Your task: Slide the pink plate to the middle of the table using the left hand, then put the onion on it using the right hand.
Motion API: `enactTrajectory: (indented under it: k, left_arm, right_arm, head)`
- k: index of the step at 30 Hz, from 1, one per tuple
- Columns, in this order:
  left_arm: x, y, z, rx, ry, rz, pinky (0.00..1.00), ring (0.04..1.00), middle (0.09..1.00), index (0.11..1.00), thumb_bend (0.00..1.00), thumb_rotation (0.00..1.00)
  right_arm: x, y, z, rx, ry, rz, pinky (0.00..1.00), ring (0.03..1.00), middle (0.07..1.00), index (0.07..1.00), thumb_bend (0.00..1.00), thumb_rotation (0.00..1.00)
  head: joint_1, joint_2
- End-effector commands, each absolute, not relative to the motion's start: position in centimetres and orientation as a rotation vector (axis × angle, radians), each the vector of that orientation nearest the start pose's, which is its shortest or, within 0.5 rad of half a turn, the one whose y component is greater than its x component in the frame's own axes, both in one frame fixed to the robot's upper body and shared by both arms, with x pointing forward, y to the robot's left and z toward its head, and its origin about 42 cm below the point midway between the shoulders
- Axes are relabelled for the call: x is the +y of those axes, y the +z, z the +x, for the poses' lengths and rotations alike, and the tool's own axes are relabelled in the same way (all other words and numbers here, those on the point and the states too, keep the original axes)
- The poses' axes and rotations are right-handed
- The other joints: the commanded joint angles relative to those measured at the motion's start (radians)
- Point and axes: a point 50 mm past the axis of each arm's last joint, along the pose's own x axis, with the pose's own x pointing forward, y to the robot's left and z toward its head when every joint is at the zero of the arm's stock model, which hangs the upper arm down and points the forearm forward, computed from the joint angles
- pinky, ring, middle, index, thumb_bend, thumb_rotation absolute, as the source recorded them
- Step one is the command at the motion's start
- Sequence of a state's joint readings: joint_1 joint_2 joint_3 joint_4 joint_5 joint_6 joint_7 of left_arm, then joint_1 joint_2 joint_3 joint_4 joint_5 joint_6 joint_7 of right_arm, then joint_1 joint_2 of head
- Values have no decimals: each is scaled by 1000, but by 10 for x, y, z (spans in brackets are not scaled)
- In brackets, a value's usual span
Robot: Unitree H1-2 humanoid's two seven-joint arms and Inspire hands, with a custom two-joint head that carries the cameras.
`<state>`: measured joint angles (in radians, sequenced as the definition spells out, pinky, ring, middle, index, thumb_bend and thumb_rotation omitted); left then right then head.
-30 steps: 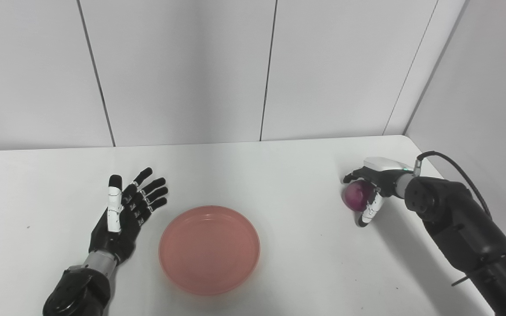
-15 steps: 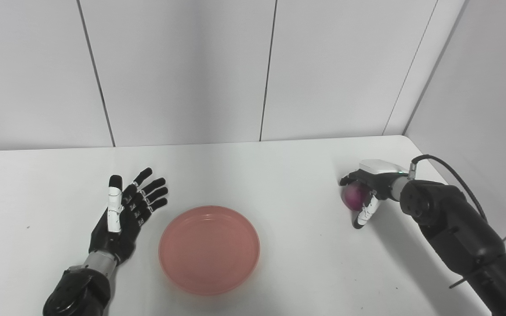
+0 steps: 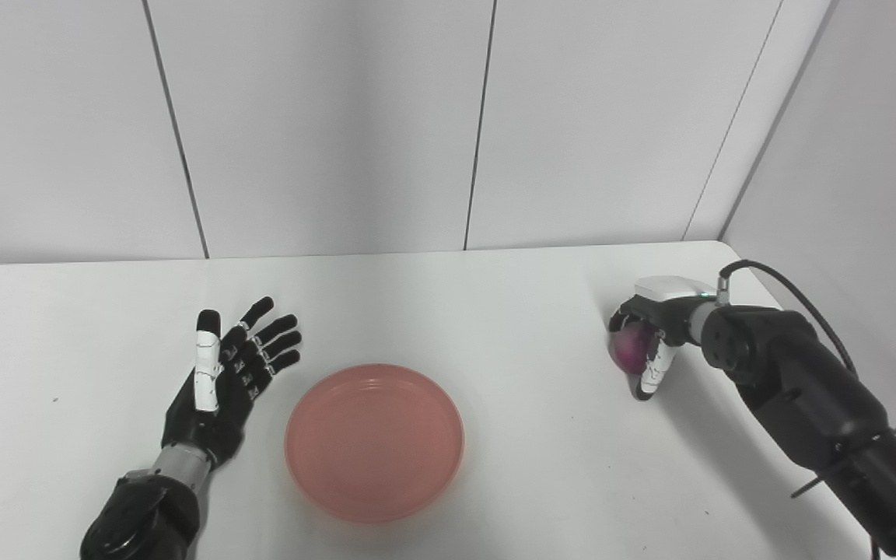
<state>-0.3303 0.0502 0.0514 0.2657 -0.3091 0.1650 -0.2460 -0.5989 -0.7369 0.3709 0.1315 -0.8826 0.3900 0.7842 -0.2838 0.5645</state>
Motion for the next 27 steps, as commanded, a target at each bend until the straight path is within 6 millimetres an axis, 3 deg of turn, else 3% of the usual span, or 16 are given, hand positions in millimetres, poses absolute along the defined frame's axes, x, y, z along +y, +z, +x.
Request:
enactTrajectory:
  k: [1,7,20,26,27]
  left_arm:
    - [202,101,378,174,-273,-271,830,830,822,890,824,1000]
    - [202,102,378,174,-275,-270,830,829,826,888,825,1000]
    - [202,102,378,176,-274,-271,827,828,820,887,823,1000]
    - [201,102,378,176,-274,-274,829,828,821,888,825,1000]
    - [202,102,377,176,-274,-273,825,826,821,887,827,998]
  right_arm:
    - [-381,271,431,580,288,-1610,594,692,762,787,914,56]
    - [-381,271,428,602,265,-1599,570,690,759,781,927,62]
    - [-386,266,430,624,272,-1612,554,618,700,757,819,0]
    - [-388,263,429,594,293,-1643,477,565,643,720,779,14]
    - [-388,262,430,585,297,-1645,428,522,568,709,675,7]
  head:
    - [0,1]
    - [-1,3]
    - [0,5]
    - [0,5]
    - [0,5]
